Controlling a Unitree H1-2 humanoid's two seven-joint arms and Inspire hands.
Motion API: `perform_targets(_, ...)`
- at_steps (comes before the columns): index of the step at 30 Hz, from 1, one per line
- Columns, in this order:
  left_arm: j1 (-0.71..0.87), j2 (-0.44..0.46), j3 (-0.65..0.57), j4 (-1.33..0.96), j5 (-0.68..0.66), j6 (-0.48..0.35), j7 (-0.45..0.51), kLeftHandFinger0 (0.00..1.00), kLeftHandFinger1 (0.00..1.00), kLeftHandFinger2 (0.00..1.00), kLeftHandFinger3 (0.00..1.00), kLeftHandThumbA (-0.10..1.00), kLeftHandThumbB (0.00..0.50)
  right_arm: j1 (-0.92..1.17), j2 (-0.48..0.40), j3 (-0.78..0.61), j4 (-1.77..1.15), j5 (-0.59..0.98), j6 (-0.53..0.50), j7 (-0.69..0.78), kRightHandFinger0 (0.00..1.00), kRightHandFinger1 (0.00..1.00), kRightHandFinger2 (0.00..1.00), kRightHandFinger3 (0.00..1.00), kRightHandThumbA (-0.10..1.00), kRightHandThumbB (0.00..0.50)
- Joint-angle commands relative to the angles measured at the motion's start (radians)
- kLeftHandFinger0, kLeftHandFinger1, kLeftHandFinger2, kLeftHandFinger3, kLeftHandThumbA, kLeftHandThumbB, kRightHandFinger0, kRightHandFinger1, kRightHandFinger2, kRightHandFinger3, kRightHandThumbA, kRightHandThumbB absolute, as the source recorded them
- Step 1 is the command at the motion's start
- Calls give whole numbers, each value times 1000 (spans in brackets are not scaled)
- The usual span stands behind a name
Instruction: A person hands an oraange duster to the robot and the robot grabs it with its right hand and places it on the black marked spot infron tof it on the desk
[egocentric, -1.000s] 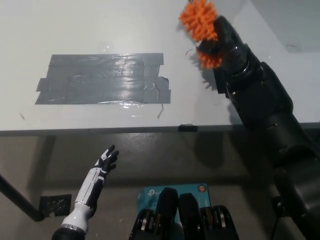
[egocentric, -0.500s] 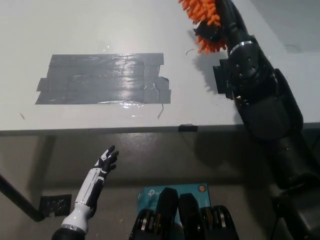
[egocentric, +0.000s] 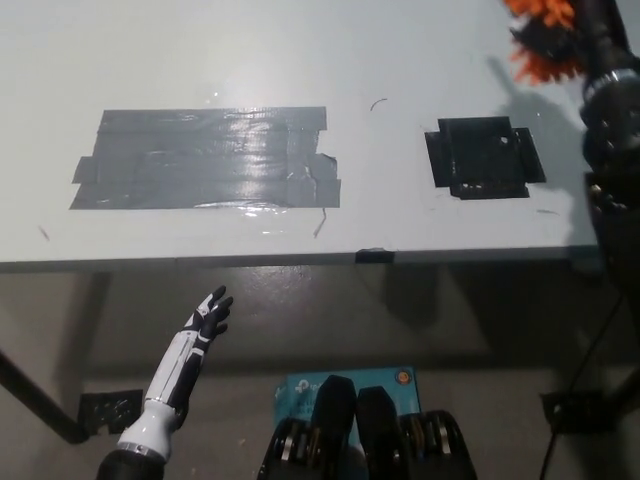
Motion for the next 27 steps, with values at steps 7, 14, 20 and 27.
perform_targets(7, -22, 12, -3, 8, 6, -20, -8, 1000, 1000, 1000, 1000, 1000, 153, -40, -24, -7, 144, 21, -48, -18, 8, 484, 845, 831, -100, 191)
perform_targets(14, -29, 11, 0, 12, 3, -19, -7, 1000, 1000, 1000, 1000, 1000, 165, -82, 4, 22, 355, 15, -108, -35, 29, 458, 793, 766, -100, 207)
perform_targets(20, -31, 11, 1, 10, -3, -17, -12, 1000, 1000, 1000, 1000, 1000, 168, -123, 39, 34, 521, 24, -160, -49, 7, 457, 822, 790, -100, 197)
perform_targets(27, -33, 10, -1, -1, 7, -4, -6, 1000, 1000, 1000, 1000, 990, 190, -168, 67, 46, 694, 22, -207, -74, 80, 561, 901, 865, -100, 195)
